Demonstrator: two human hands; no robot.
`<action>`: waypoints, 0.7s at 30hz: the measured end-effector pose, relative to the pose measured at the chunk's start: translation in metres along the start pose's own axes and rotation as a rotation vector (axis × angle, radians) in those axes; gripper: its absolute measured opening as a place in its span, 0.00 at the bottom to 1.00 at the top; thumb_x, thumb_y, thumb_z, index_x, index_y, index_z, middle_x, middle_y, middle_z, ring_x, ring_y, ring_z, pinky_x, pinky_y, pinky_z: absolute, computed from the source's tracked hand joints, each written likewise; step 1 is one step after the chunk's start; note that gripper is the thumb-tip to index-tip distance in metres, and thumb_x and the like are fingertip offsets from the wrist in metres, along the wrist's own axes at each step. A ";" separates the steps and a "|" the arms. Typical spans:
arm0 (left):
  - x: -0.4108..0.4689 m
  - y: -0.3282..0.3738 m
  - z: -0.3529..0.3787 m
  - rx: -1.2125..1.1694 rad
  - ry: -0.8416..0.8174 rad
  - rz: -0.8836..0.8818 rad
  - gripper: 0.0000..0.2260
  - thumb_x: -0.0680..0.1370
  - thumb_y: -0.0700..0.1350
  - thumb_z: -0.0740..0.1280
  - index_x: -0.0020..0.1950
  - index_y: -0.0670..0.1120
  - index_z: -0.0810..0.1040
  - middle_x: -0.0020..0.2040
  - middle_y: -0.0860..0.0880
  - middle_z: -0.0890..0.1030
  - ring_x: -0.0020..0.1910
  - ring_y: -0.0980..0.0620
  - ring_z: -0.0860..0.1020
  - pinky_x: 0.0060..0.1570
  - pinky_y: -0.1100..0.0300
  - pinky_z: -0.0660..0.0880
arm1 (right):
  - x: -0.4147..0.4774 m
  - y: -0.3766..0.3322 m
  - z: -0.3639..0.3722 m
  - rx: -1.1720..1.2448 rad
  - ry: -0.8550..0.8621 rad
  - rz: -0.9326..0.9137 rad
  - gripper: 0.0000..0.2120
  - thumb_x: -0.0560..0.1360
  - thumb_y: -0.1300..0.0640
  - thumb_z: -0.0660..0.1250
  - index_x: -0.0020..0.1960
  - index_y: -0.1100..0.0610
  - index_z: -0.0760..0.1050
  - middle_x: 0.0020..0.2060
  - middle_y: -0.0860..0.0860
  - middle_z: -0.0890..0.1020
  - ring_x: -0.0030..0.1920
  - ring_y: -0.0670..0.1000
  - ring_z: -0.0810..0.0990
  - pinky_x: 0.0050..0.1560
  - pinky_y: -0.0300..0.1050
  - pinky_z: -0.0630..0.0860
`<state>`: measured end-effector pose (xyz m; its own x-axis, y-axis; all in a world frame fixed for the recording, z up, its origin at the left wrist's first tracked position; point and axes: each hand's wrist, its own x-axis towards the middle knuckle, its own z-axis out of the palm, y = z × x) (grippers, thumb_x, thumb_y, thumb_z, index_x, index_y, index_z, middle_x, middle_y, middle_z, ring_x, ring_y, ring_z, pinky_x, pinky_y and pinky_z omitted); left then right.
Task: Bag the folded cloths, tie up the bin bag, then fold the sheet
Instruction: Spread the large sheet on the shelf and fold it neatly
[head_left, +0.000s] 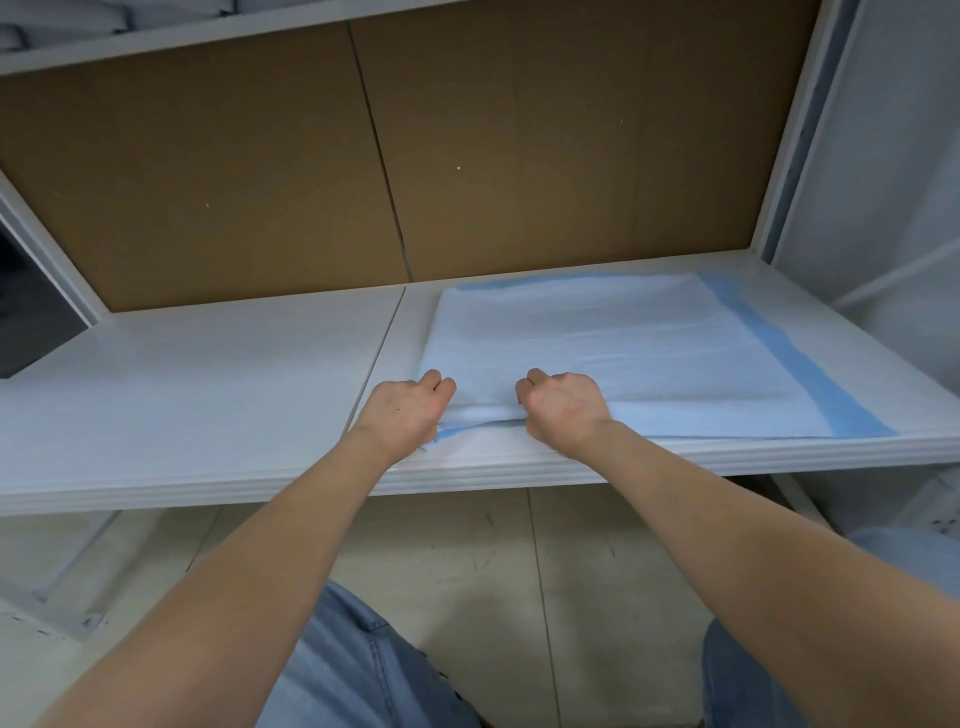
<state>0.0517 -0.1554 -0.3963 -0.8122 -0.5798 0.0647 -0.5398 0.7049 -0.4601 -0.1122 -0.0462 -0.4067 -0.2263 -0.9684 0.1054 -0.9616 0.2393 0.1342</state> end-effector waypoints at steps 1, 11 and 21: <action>0.000 0.001 0.001 0.019 0.012 -0.013 0.13 0.74 0.35 0.60 0.57 0.43 0.67 0.54 0.46 0.71 0.34 0.47 0.68 0.25 0.59 0.55 | 0.000 0.000 -0.001 -0.006 0.005 -0.003 0.14 0.75 0.66 0.57 0.58 0.59 0.71 0.54 0.54 0.75 0.40 0.57 0.72 0.32 0.42 0.62; 0.004 0.011 0.001 0.050 -0.048 -0.070 0.22 0.68 0.26 0.63 0.59 0.42 0.66 0.43 0.47 0.65 0.26 0.50 0.65 0.26 0.59 0.59 | -0.002 0.002 0.003 -0.042 -0.015 -0.010 0.15 0.73 0.70 0.60 0.58 0.60 0.69 0.54 0.54 0.73 0.35 0.54 0.68 0.26 0.41 0.55; 0.011 -0.003 -0.006 -0.527 -0.415 -0.131 0.11 0.75 0.39 0.59 0.57 0.44 0.69 0.51 0.47 0.73 0.43 0.47 0.75 0.38 0.58 0.72 | 0.003 0.010 -0.004 0.186 -0.257 -0.006 0.18 0.76 0.58 0.59 0.66 0.53 0.68 0.61 0.52 0.72 0.59 0.55 0.74 0.49 0.44 0.70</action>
<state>0.0425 -0.1614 -0.3890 -0.6375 -0.7085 -0.3027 -0.7491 0.6619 0.0282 -0.1221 -0.0462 -0.4008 -0.2293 -0.9617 -0.1503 -0.9697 0.2391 -0.0507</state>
